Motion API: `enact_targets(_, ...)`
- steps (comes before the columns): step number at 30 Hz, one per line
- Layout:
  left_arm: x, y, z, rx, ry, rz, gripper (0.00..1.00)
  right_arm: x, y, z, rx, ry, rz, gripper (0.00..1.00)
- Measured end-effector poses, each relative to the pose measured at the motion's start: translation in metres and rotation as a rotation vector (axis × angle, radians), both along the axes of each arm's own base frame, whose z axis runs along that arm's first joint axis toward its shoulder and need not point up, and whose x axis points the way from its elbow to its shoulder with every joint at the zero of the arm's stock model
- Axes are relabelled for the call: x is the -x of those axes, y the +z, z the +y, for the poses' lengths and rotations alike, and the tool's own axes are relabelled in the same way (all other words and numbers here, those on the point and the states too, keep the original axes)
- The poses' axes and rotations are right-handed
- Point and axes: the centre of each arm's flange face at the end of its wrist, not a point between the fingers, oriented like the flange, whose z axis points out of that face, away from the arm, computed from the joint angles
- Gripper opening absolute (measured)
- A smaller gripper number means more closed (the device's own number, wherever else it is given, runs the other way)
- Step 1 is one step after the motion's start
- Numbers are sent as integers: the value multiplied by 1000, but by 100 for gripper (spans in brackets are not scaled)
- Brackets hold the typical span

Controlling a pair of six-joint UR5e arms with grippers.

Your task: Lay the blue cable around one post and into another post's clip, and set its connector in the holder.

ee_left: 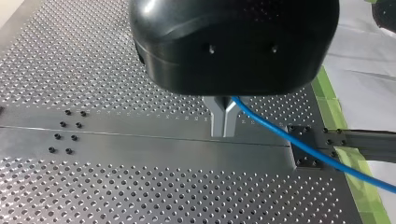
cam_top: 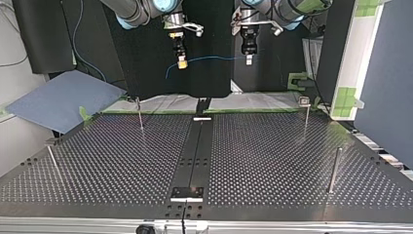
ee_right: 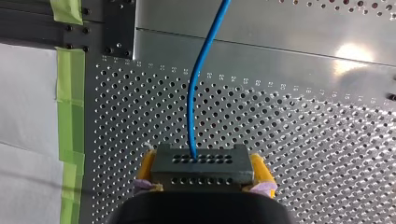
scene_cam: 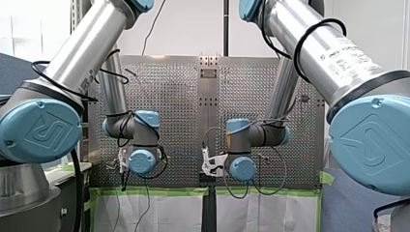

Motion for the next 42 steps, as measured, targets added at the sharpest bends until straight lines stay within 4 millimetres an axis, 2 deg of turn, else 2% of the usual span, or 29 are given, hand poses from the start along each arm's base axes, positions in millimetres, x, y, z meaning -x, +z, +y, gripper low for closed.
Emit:
enact_targets(27, 1, 0, -3, 8, -9, -2, 0, 0, 1, 1, -2, -2, -2, 0)
enact_targets(33, 3, 12, -16, 60, -36, -18, 0, -4, 21, -2, -9, -35, -40, 0)
enact_targets(42, 0, 35, -12, 136, -7, -22, 0, -8, 56, 1, -49, -20, -110, 0)
